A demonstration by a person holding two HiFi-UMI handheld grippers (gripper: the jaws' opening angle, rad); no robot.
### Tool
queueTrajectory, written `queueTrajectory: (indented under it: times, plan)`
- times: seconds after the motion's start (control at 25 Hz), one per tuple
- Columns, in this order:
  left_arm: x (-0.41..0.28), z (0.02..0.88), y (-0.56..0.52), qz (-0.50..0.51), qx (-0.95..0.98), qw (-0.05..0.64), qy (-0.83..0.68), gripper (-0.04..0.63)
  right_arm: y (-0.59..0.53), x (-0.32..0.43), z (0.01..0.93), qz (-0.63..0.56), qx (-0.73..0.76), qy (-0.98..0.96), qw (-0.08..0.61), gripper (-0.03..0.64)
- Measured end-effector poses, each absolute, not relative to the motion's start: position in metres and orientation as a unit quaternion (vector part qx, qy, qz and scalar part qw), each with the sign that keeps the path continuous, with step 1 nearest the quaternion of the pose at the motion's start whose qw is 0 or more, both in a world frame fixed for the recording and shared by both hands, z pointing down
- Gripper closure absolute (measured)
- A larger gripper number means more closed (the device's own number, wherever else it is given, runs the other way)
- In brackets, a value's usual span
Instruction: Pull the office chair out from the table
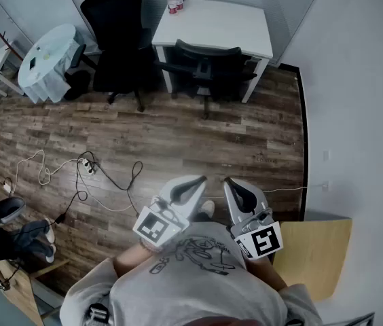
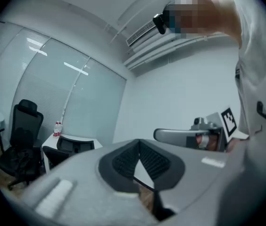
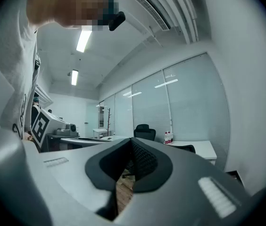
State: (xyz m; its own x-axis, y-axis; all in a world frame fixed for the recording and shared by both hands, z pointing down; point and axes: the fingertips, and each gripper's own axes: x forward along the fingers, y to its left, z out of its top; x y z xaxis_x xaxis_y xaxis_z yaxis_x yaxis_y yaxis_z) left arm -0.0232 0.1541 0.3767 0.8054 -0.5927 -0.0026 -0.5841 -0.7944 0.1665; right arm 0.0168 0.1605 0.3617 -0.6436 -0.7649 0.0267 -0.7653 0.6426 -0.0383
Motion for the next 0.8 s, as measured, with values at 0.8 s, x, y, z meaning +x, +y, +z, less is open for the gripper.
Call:
queueTrajectory:
  times: [0.8]
  plan:
    - [0.015, 0.379, 0.144, -0.034, 0.941, 0.087, -0.325, 0.594, 0.152, 0.058, 0.368, 0.033, 0.418, -0.908, 0.002, 0.611]
